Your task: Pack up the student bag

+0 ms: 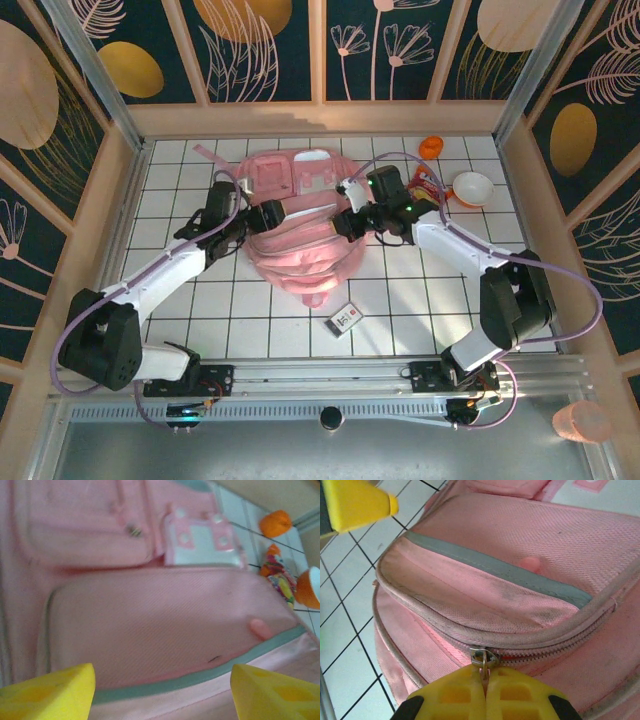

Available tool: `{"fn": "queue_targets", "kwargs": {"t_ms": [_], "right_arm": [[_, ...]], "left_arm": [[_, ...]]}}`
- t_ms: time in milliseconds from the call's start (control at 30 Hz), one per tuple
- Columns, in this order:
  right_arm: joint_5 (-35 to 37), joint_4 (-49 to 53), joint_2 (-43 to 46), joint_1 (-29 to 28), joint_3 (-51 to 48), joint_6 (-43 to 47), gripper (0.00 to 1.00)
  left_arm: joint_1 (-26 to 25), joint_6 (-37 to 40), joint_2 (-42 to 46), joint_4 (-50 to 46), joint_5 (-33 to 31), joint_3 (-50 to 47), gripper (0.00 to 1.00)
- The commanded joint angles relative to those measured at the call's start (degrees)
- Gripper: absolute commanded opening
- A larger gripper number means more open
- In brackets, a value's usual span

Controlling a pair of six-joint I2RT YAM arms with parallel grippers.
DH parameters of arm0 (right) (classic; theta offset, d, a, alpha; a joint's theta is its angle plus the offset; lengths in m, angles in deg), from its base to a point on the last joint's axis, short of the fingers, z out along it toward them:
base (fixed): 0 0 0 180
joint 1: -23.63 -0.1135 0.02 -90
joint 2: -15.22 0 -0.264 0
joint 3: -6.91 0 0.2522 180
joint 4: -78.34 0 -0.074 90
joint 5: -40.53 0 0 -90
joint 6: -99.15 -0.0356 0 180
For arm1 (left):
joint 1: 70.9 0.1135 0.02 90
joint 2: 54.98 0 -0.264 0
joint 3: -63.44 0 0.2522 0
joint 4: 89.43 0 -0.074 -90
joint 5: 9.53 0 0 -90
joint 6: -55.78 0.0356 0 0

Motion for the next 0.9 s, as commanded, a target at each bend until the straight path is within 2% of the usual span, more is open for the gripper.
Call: {"fn": "queue_targets", "kwargs": {"t_ms": [0, 267, 500, 600, 800, 833, 867], "right_arm": [[5.31, 0.67, 2.77, -1.31, 1.05, -2.28, 0.00], [5.96, 0.42, 3.12, -2.50, 0.16, -2.15, 0.00], [5.61, -0.11, 2.80, -2.76, 0.28, -2.10, 0.00], [5.70, -0.32, 2.56, -3.12, 0.50, -2.41, 0.00], [7.86, 0.13, 1.90, -5.79, 1.46, -3.30, 0.00], [8.61, 0.11, 1.75, -6.36, 1.70, -3.83, 0.00], [9.12, -0.11, 1.72, -6.86, 1.84, -4.57, 0.00]], "left_arm": [[0.28, -13.91, 1.48, -4.91, -3.07, -1.92, 0.71], [0.82, -26.39, 1.56, -4.24, -3.59, -5.96, 0.66], [0.82, -28.91, 2.64, -3.87, -3.39, -7.38, 0.65], [0.83, -30.68, 2.68, -0.28, -2.05, -8.63, 0.48], [0.79, -34.69, 2.07, 5.26, 0.21, -8.46, 0.06], [0.75, -35.34, 2.36, 5.46, 0.09, -8.10, 0.01], [0.74, -35.99, 2.69, 5.55, -0.15, -7.77, 0.00]]}}
